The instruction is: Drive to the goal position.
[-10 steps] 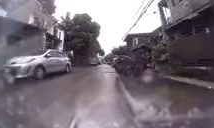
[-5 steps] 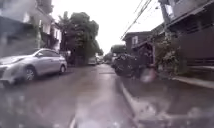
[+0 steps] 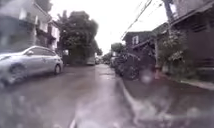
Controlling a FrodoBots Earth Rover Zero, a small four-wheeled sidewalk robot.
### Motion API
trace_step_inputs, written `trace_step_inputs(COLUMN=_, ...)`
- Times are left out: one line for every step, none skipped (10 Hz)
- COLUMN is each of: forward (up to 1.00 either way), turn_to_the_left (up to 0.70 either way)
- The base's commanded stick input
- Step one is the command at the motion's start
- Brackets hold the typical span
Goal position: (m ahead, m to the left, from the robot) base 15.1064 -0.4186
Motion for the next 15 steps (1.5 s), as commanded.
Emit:
trace_step_inputs(forward=1.00, turn_to_the_left=0.16)
trace_step_inputs(forward=1.00, turn_to_the_left=0.27)
trace_step_inputs(forward=1.00, turn_to_the_left=0.27)
trace_step_inputs(forward=1.00, turn_to_the_left=0.27)
trace_step_inputs(forward=1.00, turn_to_the_left=0.06)
trace_step_inputs(forward=1.00, turn_to_the_left=0.00)
trace_step_inputs(forward=1.00, turn_to_the_left=0.00)
trace_step_inputs(forward=1.00, turn_to_the_left=0.00)
trace_step_inputs(forward=1.00, turn_to_the_left=0.00)
trace_step_inputs(forward=1.00, turn_to_the_left=0.00)
trace_step_inputs(forward=1.00, turn_to_the_left=0.00)
trace_step_inputs(forward=1.00, turn_to_the_left=0.00)
trace_step_inputs(forward=1.00, turn_to_the_left=0.00)
trace_step_inputs(forward=1.00, turn_to_the_left=0.00)
trace_step_inputs(forward=1.00, turn_to_the_left=0.00)
